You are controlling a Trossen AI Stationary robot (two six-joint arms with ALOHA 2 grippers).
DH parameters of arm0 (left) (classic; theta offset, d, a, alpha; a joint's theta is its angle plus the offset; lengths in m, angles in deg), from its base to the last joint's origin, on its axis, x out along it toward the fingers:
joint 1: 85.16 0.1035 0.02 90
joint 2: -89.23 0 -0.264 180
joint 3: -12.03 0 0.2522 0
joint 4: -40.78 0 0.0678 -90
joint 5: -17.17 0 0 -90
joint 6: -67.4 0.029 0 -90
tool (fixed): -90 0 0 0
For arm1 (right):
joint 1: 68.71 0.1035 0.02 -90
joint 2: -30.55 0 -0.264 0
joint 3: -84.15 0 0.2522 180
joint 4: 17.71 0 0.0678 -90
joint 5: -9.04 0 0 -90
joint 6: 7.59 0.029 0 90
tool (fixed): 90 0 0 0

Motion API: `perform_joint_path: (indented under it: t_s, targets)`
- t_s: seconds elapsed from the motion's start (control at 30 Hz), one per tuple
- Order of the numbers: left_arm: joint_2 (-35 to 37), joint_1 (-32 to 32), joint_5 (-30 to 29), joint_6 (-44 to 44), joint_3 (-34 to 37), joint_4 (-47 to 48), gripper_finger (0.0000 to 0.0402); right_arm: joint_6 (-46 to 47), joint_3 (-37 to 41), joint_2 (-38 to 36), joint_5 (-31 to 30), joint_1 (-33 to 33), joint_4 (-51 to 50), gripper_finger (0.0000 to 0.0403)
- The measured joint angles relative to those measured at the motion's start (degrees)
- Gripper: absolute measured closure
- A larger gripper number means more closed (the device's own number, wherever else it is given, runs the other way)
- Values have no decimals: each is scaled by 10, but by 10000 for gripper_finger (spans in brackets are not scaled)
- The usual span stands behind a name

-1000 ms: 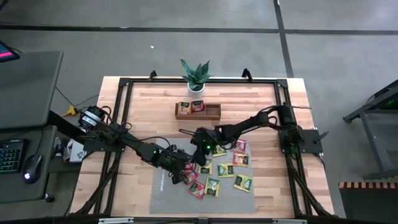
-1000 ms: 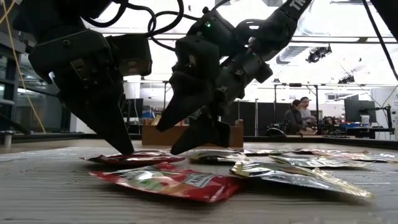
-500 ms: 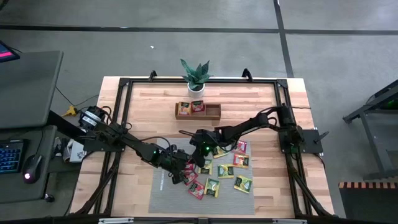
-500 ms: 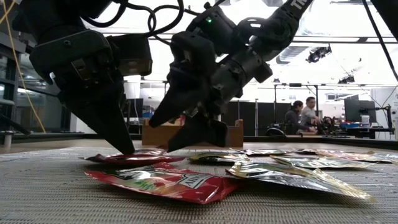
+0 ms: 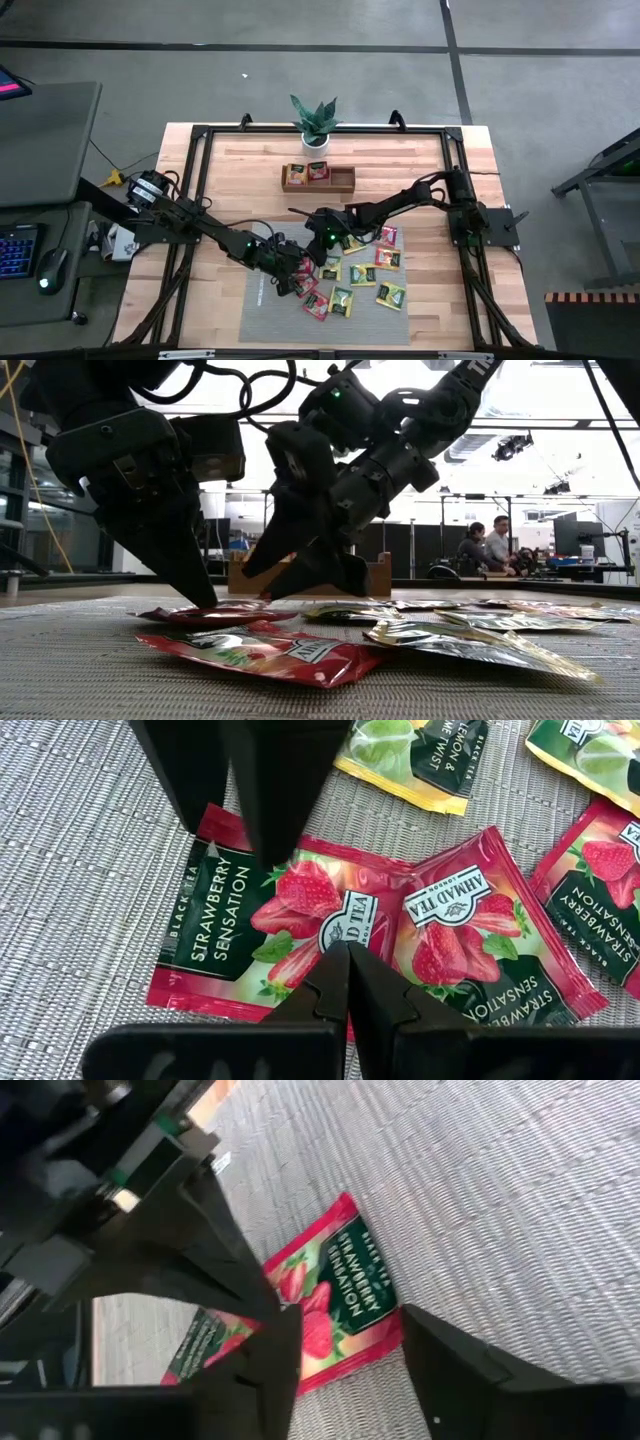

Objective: Pick & Place Tea
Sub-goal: Put the red tea bag into the middle section of the wooden organizer

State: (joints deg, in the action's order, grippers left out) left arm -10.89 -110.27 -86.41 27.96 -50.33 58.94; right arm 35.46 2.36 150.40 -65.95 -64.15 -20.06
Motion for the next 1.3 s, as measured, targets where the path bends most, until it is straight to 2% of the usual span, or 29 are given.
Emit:
perform_joint_path:
  t_s: [0.27,0.47,0.6,0.9,1.3]
  targets:
    - [0,0,2,0,0,0,402,0,0,0,-6,1,-16,349]
    - [0,0,3,2,0,0,401,-5,0,0,-12,8,-14,398]
    - [0,0,4,2,0,-1,402,0,0,0,-14,8,-14,401]
    - [0,0,4,2,-1,-1,402,4,-1,0,-72,16,-30,402]
    - [0,0,6,0,-1,-1,401,-56,-79,-2,-111,26,-151,403]
